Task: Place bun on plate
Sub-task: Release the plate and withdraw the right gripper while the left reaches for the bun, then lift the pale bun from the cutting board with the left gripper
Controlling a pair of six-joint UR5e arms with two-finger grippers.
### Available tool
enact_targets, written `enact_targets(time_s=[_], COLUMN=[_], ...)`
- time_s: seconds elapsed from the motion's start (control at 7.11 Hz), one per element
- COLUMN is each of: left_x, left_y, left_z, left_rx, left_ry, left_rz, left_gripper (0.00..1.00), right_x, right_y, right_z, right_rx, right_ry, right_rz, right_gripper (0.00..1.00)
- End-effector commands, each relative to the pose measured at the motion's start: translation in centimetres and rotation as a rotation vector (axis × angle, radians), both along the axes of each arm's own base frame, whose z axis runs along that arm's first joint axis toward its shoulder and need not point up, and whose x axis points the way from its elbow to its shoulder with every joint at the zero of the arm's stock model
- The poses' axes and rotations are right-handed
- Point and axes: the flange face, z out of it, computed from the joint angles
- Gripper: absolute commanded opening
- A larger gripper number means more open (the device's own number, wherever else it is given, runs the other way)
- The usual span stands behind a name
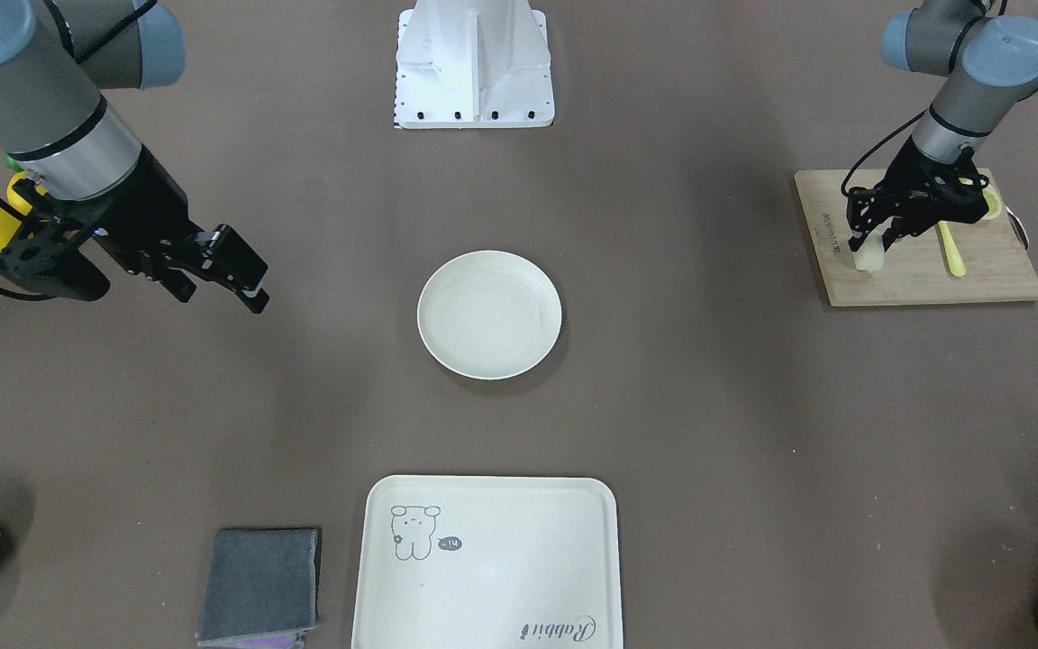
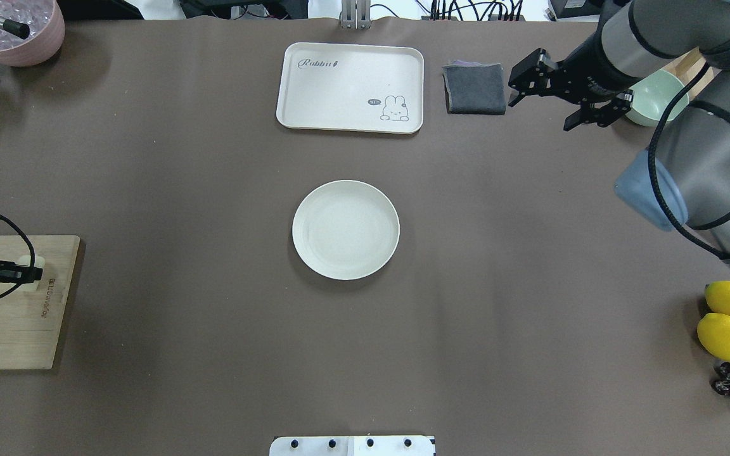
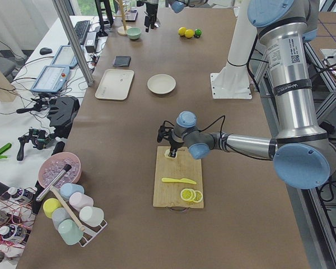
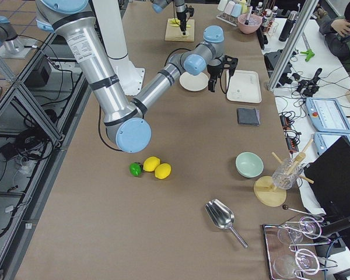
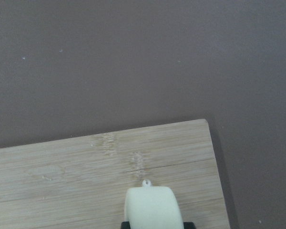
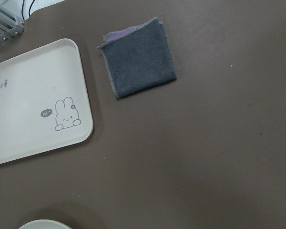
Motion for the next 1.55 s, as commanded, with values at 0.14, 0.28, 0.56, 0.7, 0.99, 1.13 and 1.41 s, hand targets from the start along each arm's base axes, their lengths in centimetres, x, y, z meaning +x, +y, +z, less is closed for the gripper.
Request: enact_targets(time_s=[0.14, 0.28, 0.56, 0.7, 0.99, 1.13, 1.41], left_x=[-0.3, -0.4, -1.3, 0.1, 3.0, 5.9, 13.3], left_y=[-0.6, -0.4, -4.0, -6.0, -9.0, -9.8, -9.1], left_z=[-1.6, -2.6, -6.4, -10.6, -19.5, -23.7, -32.3], left_rx=[0.020, 0.015, 0.009, 0.003, -0.056, -0.108, -0.170], left_ry=[0.026, 0.051, 0.119, 0.123, 0.139, 0.186, 0.190], left_rz=[-0.008, 0.011, -0.013, -0.024, -0.074, -0.099, -0.134], left_gripper=[0.34, 0.34, 0.32, 0.32, 0.33, 0.33, 0.33], right_x=[13.2, 17.6, 25.4, 28.7, 30.9, 30.9, 31.1], right_y=[0.3, 1.0, 3.3, 5.1, 8.6, 10.6, 13.5], right_z=[5.1, 7.5, 15.2, 18.5, 23.7, 26.6, 30.9], right_rx=[0.056, 0.062, 0.127, 0.147, 0.134, 0.089, 0.076], right_ry=[0.124, 0.161, 0.251, 0.272, 0.275, 0.269, 0.245], right_rz=[-0.073, -0.077, -0.209, -0.254, -0.314, -0.335, -0.401], right_gripper=[1.00, 1.00, 1.00, 1.00, 1.00, 1.00, 1.00])
